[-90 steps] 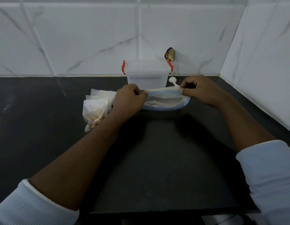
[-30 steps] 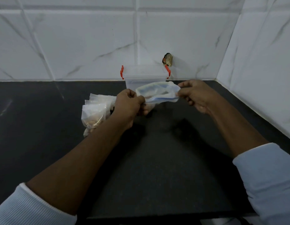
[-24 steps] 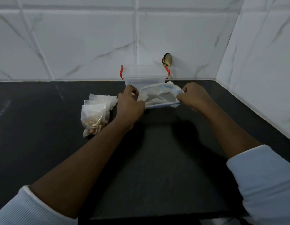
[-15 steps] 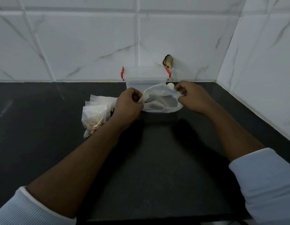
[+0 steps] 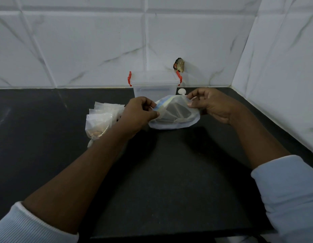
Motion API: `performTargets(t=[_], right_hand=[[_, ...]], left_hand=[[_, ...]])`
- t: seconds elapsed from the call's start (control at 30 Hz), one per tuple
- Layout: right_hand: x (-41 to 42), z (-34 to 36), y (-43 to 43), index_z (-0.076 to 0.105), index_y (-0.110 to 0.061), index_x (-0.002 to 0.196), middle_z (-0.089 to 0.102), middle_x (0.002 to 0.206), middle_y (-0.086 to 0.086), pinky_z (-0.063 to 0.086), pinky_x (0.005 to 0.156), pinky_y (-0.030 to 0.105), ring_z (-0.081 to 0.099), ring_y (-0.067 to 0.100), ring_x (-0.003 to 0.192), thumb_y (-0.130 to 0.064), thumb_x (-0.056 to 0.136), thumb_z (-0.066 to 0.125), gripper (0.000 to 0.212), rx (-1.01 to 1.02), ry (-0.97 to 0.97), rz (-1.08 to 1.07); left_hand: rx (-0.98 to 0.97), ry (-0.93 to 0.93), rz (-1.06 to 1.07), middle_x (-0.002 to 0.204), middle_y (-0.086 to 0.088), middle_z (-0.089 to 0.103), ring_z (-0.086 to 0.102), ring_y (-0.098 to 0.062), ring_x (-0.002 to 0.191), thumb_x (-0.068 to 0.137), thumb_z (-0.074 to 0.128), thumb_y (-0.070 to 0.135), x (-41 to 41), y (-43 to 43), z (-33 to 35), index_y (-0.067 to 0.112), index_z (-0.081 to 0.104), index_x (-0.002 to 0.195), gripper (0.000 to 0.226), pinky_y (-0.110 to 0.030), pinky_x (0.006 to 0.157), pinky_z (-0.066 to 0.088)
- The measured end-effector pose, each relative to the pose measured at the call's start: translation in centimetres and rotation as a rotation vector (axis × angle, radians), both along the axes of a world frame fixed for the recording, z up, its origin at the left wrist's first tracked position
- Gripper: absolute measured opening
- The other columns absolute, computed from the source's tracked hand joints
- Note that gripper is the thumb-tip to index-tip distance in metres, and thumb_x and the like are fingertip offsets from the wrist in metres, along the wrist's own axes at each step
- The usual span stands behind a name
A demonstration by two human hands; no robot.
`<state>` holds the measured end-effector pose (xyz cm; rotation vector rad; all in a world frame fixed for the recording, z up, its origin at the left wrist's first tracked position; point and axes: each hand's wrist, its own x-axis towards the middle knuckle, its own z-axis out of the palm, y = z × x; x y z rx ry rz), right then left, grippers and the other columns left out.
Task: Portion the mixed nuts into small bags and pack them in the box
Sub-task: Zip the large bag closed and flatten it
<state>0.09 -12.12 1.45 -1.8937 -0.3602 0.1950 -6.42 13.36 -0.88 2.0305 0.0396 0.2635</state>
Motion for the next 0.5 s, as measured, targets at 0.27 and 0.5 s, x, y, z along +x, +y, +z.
performTargets(t=[0.27, 0.5], right_hand=[[-0.4, -0.6, 2.2, 0.065, -0.013, 0.092, 0.057, 0.069, -0.006, 0.038, 0.054, 0.019, 0.05, 0.008, 0.06, -0.015, 0.092, 0.067, 0.003, -0.398, -0.536, -0.318], [-0.8, -0.6, 3.2, 0.066, -0.003, 0.097, 0.069, 0.079, 0.016, 0.057, 0.05, 0.035, 0.064, 0.028, 0.056, -0.018, 0.096, 0.067, 0.015, -0.047, -0.166, -0.298]], left_hand=[[0.245, -0.123, 0.164, 0.083, 0.003, 0.068, 0.065, -0.011, 0.074, 0.094, 0.071, 0.026, -0.1, -0.8, -0.5, 0.017, 0.066, 0.093, 0.01, -0.022, 0.062, 0.052], [-0.516, 0.193, -0.022, 0.108, -0.014, 0.076, 0.075, -0.03, 0.097, 0.093, 0.074, 0.017, -0.1, -1.3, 0.2, 0.007, 0.071, 0.108, 0.018, -0.047, 0.084, 0.063]])
